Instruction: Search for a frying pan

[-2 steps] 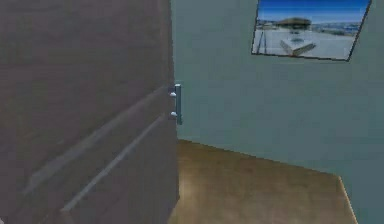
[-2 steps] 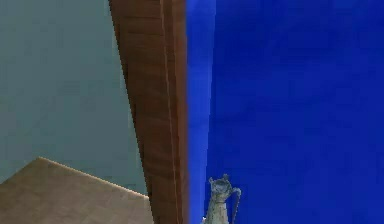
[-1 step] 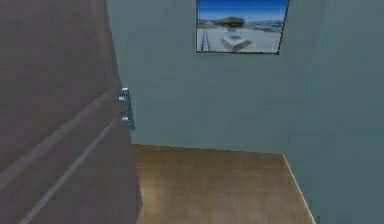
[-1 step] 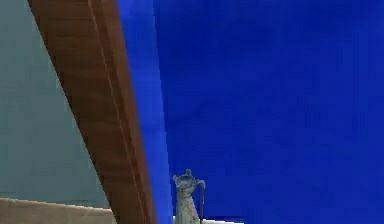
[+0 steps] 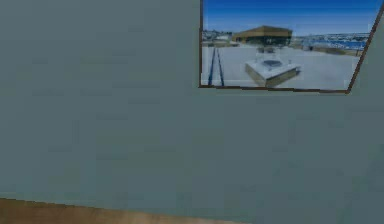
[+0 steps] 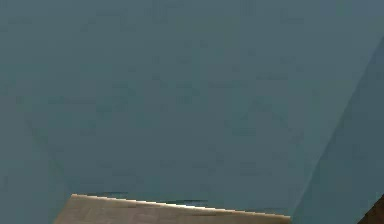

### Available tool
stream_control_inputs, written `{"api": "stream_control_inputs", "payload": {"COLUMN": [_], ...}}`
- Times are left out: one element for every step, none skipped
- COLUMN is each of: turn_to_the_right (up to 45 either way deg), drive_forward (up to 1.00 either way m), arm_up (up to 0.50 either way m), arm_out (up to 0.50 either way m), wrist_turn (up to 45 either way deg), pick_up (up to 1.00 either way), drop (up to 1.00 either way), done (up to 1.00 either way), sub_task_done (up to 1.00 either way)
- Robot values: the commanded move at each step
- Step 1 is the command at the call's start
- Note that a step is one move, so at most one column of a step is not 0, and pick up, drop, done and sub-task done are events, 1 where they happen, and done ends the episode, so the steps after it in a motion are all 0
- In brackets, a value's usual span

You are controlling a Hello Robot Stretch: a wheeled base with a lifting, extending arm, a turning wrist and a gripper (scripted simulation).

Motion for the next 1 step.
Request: {"api": "stream_control_inputs", "payload": {"turn_to_the_right": [-9.0], "drive_forward": [0.00], "arm_up": [0.00], "arm_out": [0.00], "wrist_turn": [0.0], "pick_up": [0.00], "drop": [0.00], "done": [0.00], "sub_task_done": [0.00]}}
